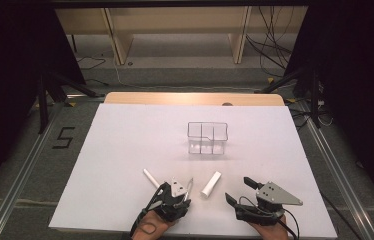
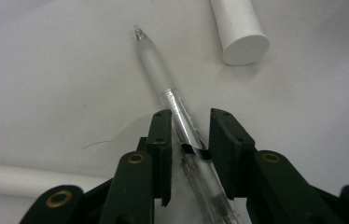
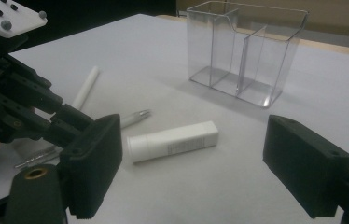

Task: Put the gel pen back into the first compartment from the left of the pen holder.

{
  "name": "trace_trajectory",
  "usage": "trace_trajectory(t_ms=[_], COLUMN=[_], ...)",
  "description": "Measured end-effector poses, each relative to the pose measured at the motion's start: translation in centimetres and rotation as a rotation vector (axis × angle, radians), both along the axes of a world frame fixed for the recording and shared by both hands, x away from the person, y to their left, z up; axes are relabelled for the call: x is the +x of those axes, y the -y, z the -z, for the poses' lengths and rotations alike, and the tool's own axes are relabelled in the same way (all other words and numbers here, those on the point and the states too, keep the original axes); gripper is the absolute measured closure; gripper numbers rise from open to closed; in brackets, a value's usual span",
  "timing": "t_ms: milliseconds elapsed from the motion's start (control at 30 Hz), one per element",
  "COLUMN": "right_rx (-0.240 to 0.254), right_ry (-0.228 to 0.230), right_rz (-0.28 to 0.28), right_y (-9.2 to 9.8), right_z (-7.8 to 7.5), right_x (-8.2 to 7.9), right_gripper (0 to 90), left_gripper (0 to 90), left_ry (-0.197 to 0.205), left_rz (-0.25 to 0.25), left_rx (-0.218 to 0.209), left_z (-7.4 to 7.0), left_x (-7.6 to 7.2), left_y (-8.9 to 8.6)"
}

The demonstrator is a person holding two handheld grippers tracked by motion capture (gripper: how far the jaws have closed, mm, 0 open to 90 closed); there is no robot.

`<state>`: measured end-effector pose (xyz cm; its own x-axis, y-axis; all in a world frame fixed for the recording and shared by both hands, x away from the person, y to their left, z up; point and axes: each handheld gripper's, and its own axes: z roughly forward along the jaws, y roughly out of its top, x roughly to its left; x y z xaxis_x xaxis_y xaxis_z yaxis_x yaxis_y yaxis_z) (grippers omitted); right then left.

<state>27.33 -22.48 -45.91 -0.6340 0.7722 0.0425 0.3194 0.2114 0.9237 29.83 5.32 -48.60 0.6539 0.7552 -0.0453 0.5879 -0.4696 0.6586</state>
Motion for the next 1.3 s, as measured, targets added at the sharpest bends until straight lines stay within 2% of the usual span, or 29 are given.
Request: trace_trajectory(t_ms=[233, 833, 1300], right_rx=[-0.004, -0.002, 0.001], right_ry=[0.002, 0.003, 0.004], right_rz=[-0.005, -0.005, -0.005], right_y=[-0.02, -0.01, -0.01], right_z=[0.02, -0.02, -0.02], right_x=[0.01, -0.03, -0.03], right_gripper=[20.8, 20.9, 21.0], left_gripper=[71.6, 77.4, 78.9], left_ry=[0.008, -0.003, -0.007], left_rz=[-0.007, -0.025, -0.015], left_rx=[-0.002, -0.029, -0.052], left_z=[0.04, 0.09, -0.20], left_x=[-0.08, 0.03, 0.24], left_y=[0.02, -0.31, -0.69])
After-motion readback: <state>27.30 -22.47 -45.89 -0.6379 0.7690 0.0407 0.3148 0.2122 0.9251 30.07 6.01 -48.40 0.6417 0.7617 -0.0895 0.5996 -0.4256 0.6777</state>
